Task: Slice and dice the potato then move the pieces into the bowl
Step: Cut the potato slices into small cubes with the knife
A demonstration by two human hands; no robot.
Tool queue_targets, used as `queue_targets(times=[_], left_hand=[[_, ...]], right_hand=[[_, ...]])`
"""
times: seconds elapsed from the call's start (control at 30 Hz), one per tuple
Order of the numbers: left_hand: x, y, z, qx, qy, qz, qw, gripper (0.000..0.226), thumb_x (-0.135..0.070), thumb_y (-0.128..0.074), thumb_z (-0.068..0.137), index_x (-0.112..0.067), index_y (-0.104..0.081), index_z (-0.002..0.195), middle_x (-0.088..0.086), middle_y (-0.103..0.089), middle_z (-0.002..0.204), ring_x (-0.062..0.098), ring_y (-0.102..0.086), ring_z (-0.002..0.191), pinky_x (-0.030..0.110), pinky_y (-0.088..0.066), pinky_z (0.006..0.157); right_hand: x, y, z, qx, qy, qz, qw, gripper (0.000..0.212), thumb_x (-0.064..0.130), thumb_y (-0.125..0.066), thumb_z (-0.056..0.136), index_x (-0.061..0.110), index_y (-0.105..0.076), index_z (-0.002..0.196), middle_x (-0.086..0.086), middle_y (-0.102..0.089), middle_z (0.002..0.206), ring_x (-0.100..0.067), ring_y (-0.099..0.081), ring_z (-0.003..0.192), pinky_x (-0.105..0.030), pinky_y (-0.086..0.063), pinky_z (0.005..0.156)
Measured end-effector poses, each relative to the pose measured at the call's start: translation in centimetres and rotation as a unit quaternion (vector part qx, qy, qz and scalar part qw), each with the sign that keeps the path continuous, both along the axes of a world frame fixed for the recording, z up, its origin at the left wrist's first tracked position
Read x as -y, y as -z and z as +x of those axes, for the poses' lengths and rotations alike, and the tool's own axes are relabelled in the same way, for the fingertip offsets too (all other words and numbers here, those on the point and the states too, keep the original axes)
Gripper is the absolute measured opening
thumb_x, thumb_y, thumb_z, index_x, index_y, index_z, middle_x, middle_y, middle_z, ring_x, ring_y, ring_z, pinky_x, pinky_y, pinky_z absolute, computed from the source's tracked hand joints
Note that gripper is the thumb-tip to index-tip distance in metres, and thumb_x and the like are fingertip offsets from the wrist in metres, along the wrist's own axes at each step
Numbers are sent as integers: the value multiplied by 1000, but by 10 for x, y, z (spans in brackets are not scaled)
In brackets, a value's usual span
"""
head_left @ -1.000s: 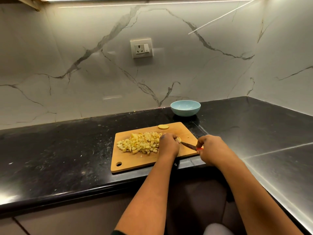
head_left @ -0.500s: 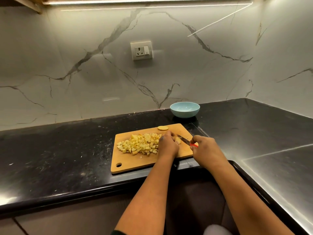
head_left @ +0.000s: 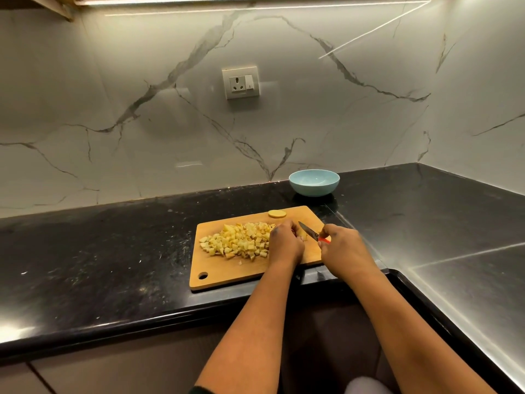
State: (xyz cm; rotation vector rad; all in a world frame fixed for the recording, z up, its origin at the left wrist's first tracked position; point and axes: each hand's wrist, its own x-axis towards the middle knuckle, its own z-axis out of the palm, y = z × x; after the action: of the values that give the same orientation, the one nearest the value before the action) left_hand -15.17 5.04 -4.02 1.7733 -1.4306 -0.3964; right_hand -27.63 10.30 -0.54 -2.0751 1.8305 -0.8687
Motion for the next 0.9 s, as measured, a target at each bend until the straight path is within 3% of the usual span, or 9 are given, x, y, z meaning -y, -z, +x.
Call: queue_targets(times=[0.27,0.43,0.53,0.9], left_hand=[[-1,0,0,-4,4,-5,1000,14,-11,-65,91,-22,-61,98,1,-64,102,15,-59,92,20,-44,71],[-2,0,1,11,8,-10,1000,12,-10,-64,91,-19,-60,97,1,-64,98,14,-58,89,18,-41,67],[-2,-1,1,18,5,-16,1000,12,-12,-62,93,-16,-62,104,3,-65,103,13,-56,91,20,-43,73],[-7,-2,-2,1,-1,-19,1000,15,-12,-65,91,-17,-63,105,2,-64,105,14,-59,94,18,-45,73]], right_hand=[[3,0,3,-28,4,-1,1000,13,15,-56,94,19,-61,105,-6,-58,90,-17,-57,72,-26,-49,57],[5,3,6,-16,-1,19,1000,16,18,-57,94,18,-62,109,-8,-59,97,-22,-59,81,-34,-56,69],[7,3,6,-34,-5,30,999,14,16,-57,94,20,-62,107,-9,-59,101,-21,-58,81,-33,-56,72],[-5,-19,-12,-125,-6,83,989,26,5,-62,86,22,-66,105,-3,-60,97,-18,-60,82,-32,-58,77]])
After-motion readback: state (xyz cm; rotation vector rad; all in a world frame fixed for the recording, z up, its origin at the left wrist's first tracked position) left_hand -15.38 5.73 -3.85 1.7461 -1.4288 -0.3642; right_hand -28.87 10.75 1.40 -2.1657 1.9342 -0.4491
